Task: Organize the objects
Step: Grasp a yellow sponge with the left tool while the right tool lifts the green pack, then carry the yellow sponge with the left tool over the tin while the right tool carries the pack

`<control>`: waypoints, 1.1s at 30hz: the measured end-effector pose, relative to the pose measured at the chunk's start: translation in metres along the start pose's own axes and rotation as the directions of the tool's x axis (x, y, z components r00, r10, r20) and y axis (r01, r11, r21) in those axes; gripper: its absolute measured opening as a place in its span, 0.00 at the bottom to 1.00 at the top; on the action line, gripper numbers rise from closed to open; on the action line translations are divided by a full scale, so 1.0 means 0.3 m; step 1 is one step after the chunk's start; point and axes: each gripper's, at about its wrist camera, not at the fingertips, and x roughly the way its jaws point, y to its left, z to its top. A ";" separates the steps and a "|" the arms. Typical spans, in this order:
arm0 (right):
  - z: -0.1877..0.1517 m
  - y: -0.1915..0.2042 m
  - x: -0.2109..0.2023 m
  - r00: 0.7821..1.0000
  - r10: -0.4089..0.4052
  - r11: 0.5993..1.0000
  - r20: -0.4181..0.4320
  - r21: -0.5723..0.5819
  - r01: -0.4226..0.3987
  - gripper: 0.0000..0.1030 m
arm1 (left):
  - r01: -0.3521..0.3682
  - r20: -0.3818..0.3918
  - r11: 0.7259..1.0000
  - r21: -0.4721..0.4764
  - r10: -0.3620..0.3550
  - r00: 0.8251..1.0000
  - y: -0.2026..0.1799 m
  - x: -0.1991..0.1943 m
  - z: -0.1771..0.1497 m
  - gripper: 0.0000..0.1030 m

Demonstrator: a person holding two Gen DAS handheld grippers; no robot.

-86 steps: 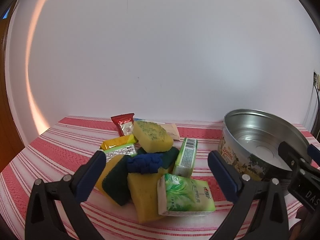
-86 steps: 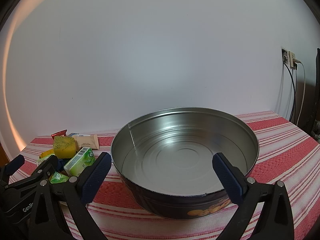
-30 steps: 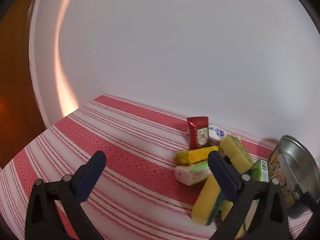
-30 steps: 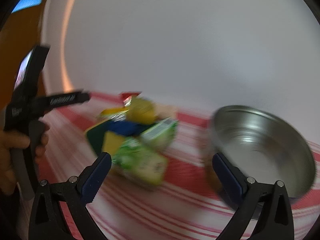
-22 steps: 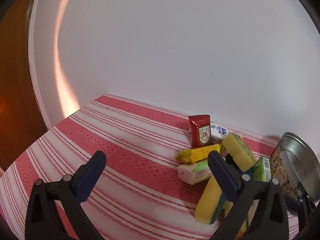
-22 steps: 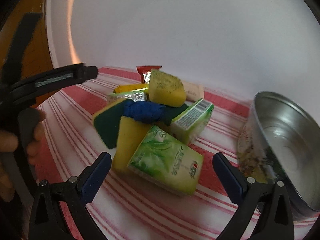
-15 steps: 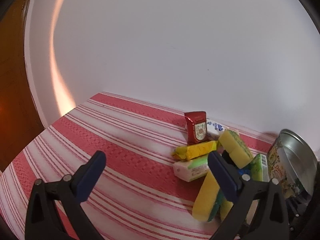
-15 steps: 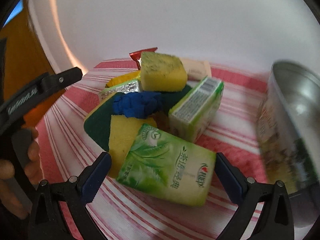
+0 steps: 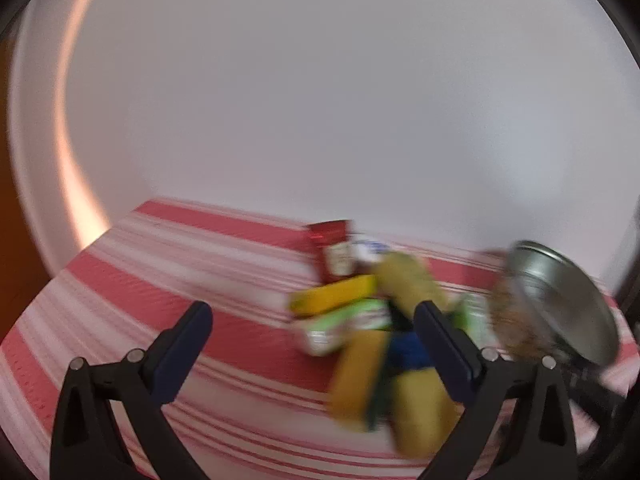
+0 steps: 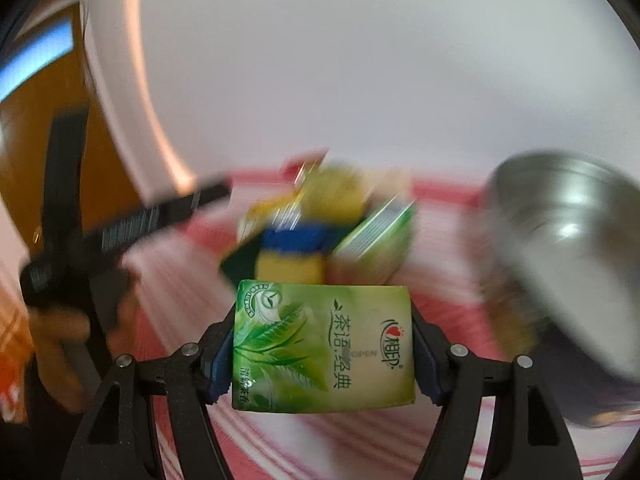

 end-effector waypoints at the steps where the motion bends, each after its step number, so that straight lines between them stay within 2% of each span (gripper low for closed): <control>1: 0.014 -0.028 -0.057 0.997 -0.041 0.999 0.070 0.010 0.040 0.71 | 0.023 0.004 1.000 0.022 -0.023 1.000 -0.021 -0.009 -0.004 0.98; 2: 0.022 -0.043 -0.084 0.992 -0.068 0.998 0.106 0.018 0.067 0.71 | 0.038 0.008 0.998 0.045 -0.038 0.999 -0.046 -0.017 -0.011 0.98; 5: 0.041 -0.098 -0.179 0.953 -0.201 0.980 0.225 0.042 0.196 0.71 | 0.033 0.005 0.994 0.105 -0.034 0.999 -0.136 -0.021 -0.052 0.98; 7: 0.051 -0.119 -0.201 0.934 -0.249 0.968 0.255 0.052 0.244 0.72 | 0.018 -0.022 0.989 0.145 -0.015 1.000 -0.204 -0.002 -0.076 0.91; 9: 0.051 -0.142 -0.219 0.931 -0.254 0.967 0.263 0.072 0.244 0.72 | -0.024 -0.059 0.977 0.212 0.038 0.998 -0.274 0.034 -0.112 0.76; 13: 0.068 -0.147 -0.215 0.936 -0.245 0.969 0.251 0.063 0.237 0.72 | -0.065 -0.148 0.958 0.280 0.110 0.983 -0.341 0.111 -0.159 0.75; 16: 0.053 -0.125 -0.241 0.939 -0.234 0.972 0.252 0.044 0.230 0.72 | -0.071 -0.193 0.973 0.220 0.115 0.975 -0.327 0.139 -0.144 0.75; 18: 0.051 -0.114 -0.195 0.941 -0.228 0.973 0.250 0.036 0.227 0.72 | -0.074 -0.218 0.971 0.226 0.125 0.968 -0.340 0.157 -0.147 0.75; 21: 0.049 -0.118 -0.201 0.942 -0.224 0.974 0.249 0.040 0.222 0.72 | -0.071 -0.224 0.972 0.225 0.122 0.967 -0.343 0.155 -0.161 0.75; 22: 0.049 -0.121 -0.200 0.943 -0.225 0.974 0.247 0.042 0.221 0.72 | -0.060 -0.229 0.976 0.210 0.108 0.967 -0.333 0.152 -0.163 0.74; 23: 0.046 -0.124 -0.211 0.943 -0.226 0.974 0.245 0.044 0.222 0.72 | -0.048 -0.235 0.980 0.193 0.093 0.967 -0.321 0.151 -0.164 0.68; 24: 0.047 -0.130 -0.213 0.944 -0.225 0.974 0.240 0.049 0.219 0.72 | -0.041 -0.241 0.983 0.179 0.084 0.967 -0.311 0.151 -0.166 0.58; 25: 0.049 -0.134 -0.213 0.945 -0.224 0.975 0.237 0.054 0.218 0.72 | -0.035 -0.255 0.986 0.164 0.077 0.964 -0.303 0.158 -0.171 0.53; 29: 0.057 -0.146 -0.207 0.948 -0.225 0.974 0.227 0.071 0.214 0.72 | 0.043 -0.304 0.998 0.054 -0.025 0.952 -0.248 0.168 -0.176 0.47; 33: 0.064 -0.152 -0.223 0.943 -0.227 0.974 0.242 0.077 0.215 0.72 | 0.094 -0.284 0.994 -0.060 -0.108 0.953 -0.192 0.133 -0.170 0.47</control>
